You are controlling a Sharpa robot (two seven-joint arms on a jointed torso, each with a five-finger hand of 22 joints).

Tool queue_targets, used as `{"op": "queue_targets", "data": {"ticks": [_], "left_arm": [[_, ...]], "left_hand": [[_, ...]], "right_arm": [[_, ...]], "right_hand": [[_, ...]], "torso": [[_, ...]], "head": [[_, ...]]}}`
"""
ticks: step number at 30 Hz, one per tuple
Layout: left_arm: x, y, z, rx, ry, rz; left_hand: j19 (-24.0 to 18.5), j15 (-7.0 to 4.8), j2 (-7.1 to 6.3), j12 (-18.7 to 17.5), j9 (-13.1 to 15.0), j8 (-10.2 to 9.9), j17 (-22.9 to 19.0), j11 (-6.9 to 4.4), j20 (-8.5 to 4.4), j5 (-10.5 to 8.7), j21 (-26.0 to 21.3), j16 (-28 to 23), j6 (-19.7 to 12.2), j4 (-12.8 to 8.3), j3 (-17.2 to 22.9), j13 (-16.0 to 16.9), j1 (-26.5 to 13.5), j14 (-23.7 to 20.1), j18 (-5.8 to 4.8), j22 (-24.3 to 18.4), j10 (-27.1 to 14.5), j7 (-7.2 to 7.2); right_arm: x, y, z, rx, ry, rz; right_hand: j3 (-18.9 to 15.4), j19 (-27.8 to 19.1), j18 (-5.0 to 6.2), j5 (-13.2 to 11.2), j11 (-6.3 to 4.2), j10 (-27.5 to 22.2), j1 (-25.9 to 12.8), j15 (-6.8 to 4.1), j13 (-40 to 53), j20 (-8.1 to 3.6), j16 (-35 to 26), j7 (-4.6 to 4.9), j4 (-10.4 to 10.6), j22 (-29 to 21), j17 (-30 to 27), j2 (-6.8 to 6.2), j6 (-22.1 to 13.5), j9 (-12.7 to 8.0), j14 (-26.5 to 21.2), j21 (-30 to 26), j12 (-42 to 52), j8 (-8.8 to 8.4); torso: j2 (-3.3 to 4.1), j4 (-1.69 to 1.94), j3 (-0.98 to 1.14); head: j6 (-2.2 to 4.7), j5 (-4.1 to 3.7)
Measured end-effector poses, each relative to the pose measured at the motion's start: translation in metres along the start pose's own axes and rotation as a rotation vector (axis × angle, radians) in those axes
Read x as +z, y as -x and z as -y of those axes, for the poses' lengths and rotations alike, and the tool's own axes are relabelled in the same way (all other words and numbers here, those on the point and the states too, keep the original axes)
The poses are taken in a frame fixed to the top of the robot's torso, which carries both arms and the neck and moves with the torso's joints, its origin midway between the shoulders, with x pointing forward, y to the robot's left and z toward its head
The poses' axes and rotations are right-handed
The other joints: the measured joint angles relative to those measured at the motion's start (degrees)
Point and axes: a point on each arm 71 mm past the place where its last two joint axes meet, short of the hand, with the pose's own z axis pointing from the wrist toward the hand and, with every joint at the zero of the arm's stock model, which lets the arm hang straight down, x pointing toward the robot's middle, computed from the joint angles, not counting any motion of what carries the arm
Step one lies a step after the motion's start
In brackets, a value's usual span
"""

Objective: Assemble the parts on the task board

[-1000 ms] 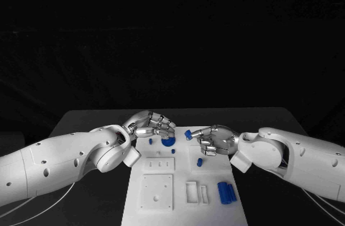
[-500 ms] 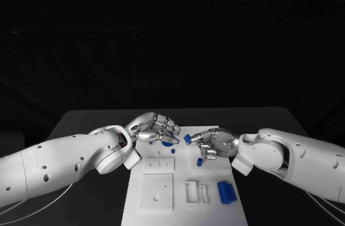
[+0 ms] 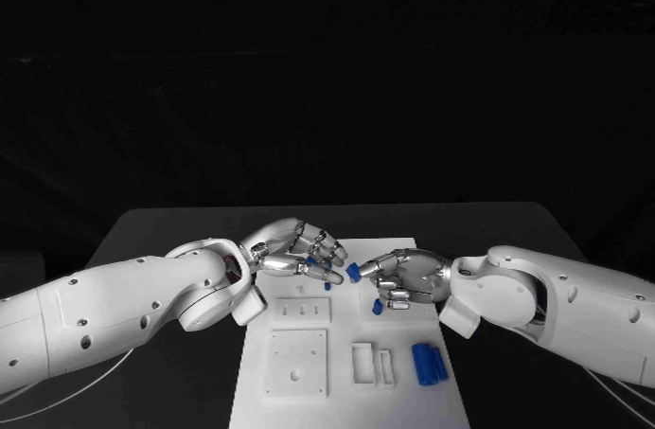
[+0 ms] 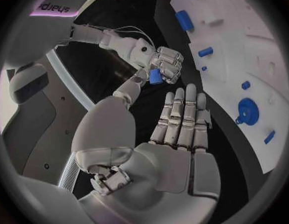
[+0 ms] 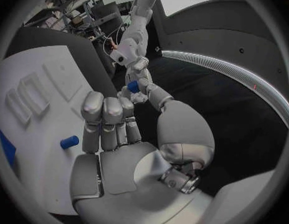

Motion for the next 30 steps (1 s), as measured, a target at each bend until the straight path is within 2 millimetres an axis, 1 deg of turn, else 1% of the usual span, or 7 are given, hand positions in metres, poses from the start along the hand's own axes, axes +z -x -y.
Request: {"op": "queue_targets", "data": {"ticks": [3,5,9,13,16,18,30], "left_arm": [[0.000,-0.002,0.000,0.010,0.000,-0.017],[0.001,-0.004,0.001,0.015,0.000,-0.030],[0.001,-0.006,0.002,0.021,0.000,-0.051],[0.001,-0.009,0.003,0.030,0.000,-0.074],[0.002,-0.011,0.004,0.039,-0.002,-0.092],[0.002,-0.012,0.004,0.042,-0.003,-0.099],[0.002,-0.015,0.004,0.054,0.000,-0.133]], "left_hand": [[-0.2,-0.43,1.28,0.9,0.1,0.0,0.5,-0.20,-0.19,0.00,0.0,1.2,-0.2,-0.4,-0.9,0.3,-0.2,0.4,0.00,0.0,0.6,-0.19],[-0.3,-0.54,2.19,1.9,0.2,0.0,0.9,-0.54,-0.31,0.00,0.0,2.0,-0.4,-0.9,-1.3,0.7,-0.2,0.5,-0.87,0.0,1.4,-0.37],[-0.4,-0.83,3.26,3.8,0.3,0.0,1.5,-0.83,-0.40,0.00,0.0,3.5,-0.4,-1.4,-1.8,1.5,0.0,0.8,-0.88,0.0,2.9,-0.40],[-0.3,-1.46,5.22,6.0,0.5,0.3,2.2,-1.31,-0.54,0.00,0.0,5.3,-0.3,-1.6,-2.1,2.4,0.3,1.0,-0.88,0.0,3.8,-0.52],[-0.1,-1.67,7.86,7.3,0.6,0.7,2.5,-1.56,-0.72,0.00,0.0,6.4,0.3,-1.3,-1.4,3.0,1.2,1.2,-0.87,0.0,4.2,-1.09],[-0.1,-1.67,8.48,8.0,0.6,0.7,2.7,-1.75,-0.72,0.00,0.0,6.8,0.3,-1.1,-0.7,3.4,1.8,1.2,-0.87,0.0,4.6,-1.13],[-0.1,-2.17,8.95,12.3,0.6,0.7,2.8,-2.03,-0.72,0.00,0.2,9.3,0.3,-0.5,0.3,5.4,1.8,0.7,-0.87,0.0,3.6,-1.13]], "right_arm": [[0.000,-0.001,0.001,-0.003,-0.006,-0.004],[0.000,-0.002,0.002,-0.005,-0.010,-0.009],[0.001,-0.004,0.003,-0.009,-0.017,-0.016],[0.001,-0.005,0.004,-0.013,-0.022,-0.022],[0.001,-0.005,0.005,-0.017,-0.026,-0.024],[0.001,-0.005,0.005,-0.018,-0.027,-0.025],[0.002,-0.006,0.007,-0.028,-0.039,-0.032]], "right_hand": [[0.0,0.0,0.00,0.0,0.00,0.0,0.0,0.00,0.0,0.00,0.0,0.00,0.0,0.0,0.0,0.00,0.0,0.0,0.0,0.0,0.0,0.00],[0.0,0.0,0.00,0.2,0.00,0.0,0.0,0.00,0.0,0.00,0.0,-0.01,0.0,0.0,0.0,0.00,0.0,0.0,0.0,0.0,0.0,0.00],[0.0,0.0,0.00,0.2,0.00,0.0,0.0,0.01,0.0,0.01,0.0,-0.01,0.0,0.0,0.0,0.00,0.0,0.1,0.0,0.0,0.0,-0.05],[0.0,0.0,0.00,0.2,0.00,0.0,0.0,0.01,0.0,0.01,0.0,-0.01,0.0,0.0,0.0,0.00,0.0,0.1,0.0,0.0,0.0,-0.05],[0.0,0.0,0.00,0.2,0.00,0.0,0.0,0.01,0.0,0.01,0.0,-0.01,0.0,0.0,0.0,0.00,0.0,0.1,0.0,0.0,0.0,-0.05],[0.0,0.0,0.00,0.2,0.00,0.0,0.0,0.01,0.0,0.01,0.0,-0.01,0.0,0.0,0.0,0.00,0.0,0.1,0.0,0.0,0.0,-0.05],[0.0,0.0,0.00,0.2,0.00,0.0,0.0,0.08,0.0,0.02,0.0,-0.06,0.0,0.0,0.0,0.00,0.1,0.0,-0.1,0.0,0.0,-0.06]], "torso": [[0.00,0.02,0.00],[0.00,0.02,0.00],[0.00,0.06,0.01],[0.00,0.08,0.01],[0.01,0.08,0.02],[0.02,0.08,0.03],[0.02,0.07,0.03]], "head": [[-0.03,0.13],[-0.20,0.16],[-0.48,0.20],[-0.68,0.24],[-0.70,0.25],[-0.71,0.26],[-0.61,0.26]]}}
